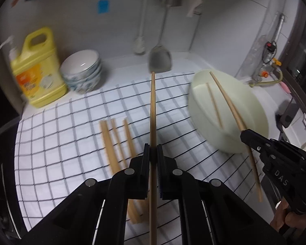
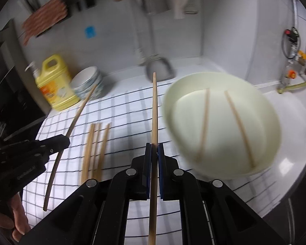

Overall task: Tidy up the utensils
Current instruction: 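Carry the left tool's chopstick over the basin while the right tool carries its chopstick there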

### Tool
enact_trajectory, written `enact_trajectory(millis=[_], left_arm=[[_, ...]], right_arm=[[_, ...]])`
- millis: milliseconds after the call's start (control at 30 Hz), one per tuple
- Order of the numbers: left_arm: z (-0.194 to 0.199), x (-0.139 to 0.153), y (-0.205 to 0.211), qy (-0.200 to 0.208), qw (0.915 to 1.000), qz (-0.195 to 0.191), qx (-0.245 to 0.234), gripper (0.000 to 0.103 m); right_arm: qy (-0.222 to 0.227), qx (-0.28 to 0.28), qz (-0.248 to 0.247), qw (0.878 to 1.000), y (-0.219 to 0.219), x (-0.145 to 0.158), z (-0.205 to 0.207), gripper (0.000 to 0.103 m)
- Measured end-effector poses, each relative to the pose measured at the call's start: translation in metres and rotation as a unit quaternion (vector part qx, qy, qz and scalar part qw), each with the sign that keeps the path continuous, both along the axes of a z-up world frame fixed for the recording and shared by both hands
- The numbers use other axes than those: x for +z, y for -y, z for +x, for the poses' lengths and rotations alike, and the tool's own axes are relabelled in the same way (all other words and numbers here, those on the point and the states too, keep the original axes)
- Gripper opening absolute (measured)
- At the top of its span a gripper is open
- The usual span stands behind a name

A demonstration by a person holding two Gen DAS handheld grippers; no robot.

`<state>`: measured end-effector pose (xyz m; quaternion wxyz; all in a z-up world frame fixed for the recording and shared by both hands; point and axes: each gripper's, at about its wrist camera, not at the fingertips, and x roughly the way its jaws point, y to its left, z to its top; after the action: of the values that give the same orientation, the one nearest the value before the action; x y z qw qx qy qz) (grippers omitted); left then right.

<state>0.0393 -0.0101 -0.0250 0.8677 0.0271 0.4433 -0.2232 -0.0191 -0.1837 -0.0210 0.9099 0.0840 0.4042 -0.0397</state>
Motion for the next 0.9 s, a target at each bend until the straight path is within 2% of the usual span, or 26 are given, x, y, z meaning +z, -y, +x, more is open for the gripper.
enact_trajectory(millis=[133, 467, 667, 900], left_arm=[[0.007, 0.010, 0.044, 0.013, 0.9998, -0.004, -0.016, 0.007], [0.038, 0.013, 0.142, 0.002, 0.9994, 0.000, -0.035, 0.007], [0.058, -0.003, 0.183, -0.014, 0.9991, 0.015, -0.037, 0.007], [0.077, -0.028, 0.208, -0.046, 0.9978, 0.031, -0.034, 0.007]], right_arm=[[0.008, -0.012, -0.006, 1.000, 0.039, 0.005, 0.002, 0.006], [0.007, -0.022, 0.013, 1.000, 0.126, -0.002, 0.032, 0.006], [-0.009, -0.025, 0.032, 0.999, 0.159, -0.018, 0.052, 0.006], [-0.040, -0.025, 0.052, 0.998, 0.180, -0.041, 0.069, 0.006]])
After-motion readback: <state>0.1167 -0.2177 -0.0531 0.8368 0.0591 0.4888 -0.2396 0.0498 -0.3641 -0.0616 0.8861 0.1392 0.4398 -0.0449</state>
